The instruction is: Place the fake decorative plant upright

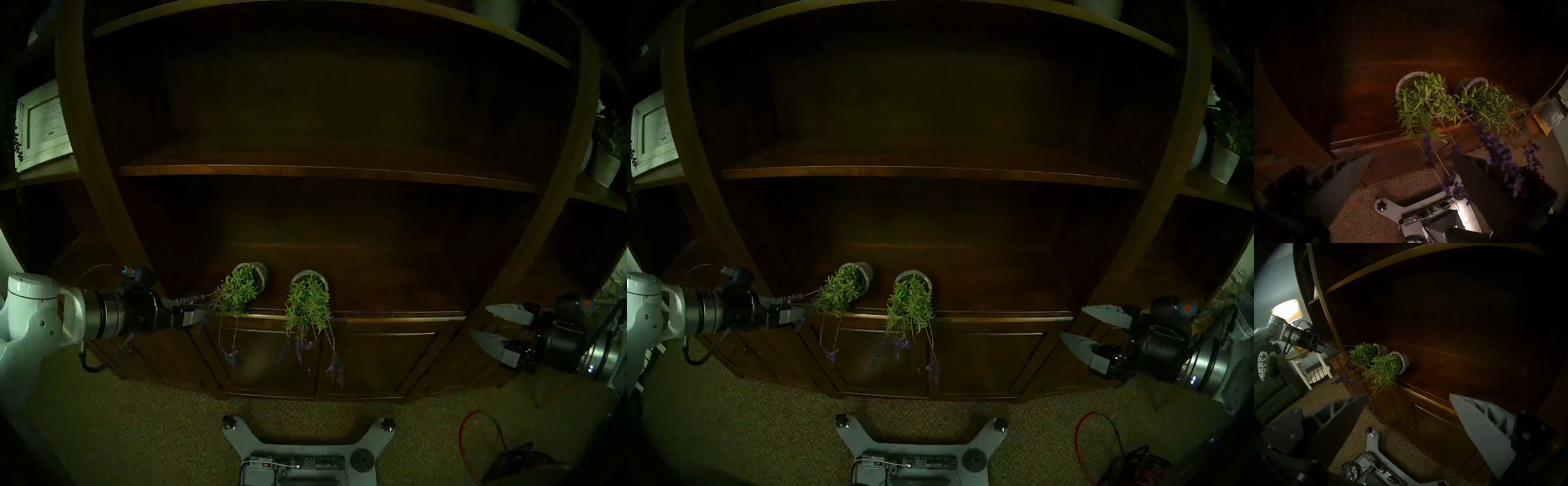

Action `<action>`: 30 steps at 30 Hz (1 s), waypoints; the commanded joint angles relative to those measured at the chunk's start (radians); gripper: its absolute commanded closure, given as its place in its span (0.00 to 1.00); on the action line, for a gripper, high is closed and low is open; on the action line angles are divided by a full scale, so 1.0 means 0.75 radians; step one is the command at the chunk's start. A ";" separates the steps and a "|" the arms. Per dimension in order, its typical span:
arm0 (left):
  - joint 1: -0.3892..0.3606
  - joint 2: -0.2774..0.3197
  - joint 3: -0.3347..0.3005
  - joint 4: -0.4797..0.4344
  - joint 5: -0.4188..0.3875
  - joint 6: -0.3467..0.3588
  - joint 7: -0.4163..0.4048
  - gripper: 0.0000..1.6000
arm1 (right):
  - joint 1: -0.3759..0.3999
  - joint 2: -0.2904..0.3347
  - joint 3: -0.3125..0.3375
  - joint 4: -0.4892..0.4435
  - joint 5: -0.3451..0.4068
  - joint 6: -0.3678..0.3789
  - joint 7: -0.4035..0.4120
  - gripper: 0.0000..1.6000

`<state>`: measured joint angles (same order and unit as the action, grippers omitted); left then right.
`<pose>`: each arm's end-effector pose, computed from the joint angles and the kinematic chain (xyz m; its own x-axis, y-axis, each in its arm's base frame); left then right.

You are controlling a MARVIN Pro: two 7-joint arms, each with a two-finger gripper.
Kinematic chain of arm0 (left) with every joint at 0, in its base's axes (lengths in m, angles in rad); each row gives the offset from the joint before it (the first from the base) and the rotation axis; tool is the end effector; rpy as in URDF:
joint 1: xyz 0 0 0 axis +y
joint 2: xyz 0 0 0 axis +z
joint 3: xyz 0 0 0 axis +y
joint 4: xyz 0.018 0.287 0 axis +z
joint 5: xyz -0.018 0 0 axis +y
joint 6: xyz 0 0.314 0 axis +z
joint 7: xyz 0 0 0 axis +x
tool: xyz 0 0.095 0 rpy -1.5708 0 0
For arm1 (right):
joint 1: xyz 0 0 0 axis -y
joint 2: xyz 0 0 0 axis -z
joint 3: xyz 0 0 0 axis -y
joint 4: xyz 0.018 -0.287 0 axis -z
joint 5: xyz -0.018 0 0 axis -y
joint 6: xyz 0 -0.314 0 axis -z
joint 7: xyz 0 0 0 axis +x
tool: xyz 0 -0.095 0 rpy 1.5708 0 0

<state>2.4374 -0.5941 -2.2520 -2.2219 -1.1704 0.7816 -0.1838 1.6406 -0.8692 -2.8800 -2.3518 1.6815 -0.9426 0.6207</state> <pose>0.2647 0.1547 -0.1746 0.6838 -0.1135 0.7208 -0.3457 -0.9203 0.1831 0.1403 -0.1807 -0.1267 0.3638 0.1082 0.9252 0.5958 -0.7906 -0.1418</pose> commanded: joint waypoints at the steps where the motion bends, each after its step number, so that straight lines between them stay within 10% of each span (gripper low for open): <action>1: -0.111 0.070 0.030 0.021 -0.011 -0.067 0.037 0.00 | 0.002 -0.001 0.002 -0.003 -0.002 -0.003 0.001 0.00; 14: -0.241 0.143 0.055 0.098 -0.163 -0.058 0.005 0.00 | 0.002 -0.001 0.002 -0.003 -0.002 -0.003 0.001 0.00; 30: -0.402 0.292 0.298 0.170 -0.256 -0.146 0.100 0.00 | 0.002 -0.001 0.002 -0.003 -0.001 -0.003 0.001 0.00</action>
<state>2.2326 -0.4407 -2.0571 -2.1059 -1.3320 0.7172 -0.1245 1.6404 -0.8692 -2.8800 -2.3518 1.6817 -0.9426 0.6207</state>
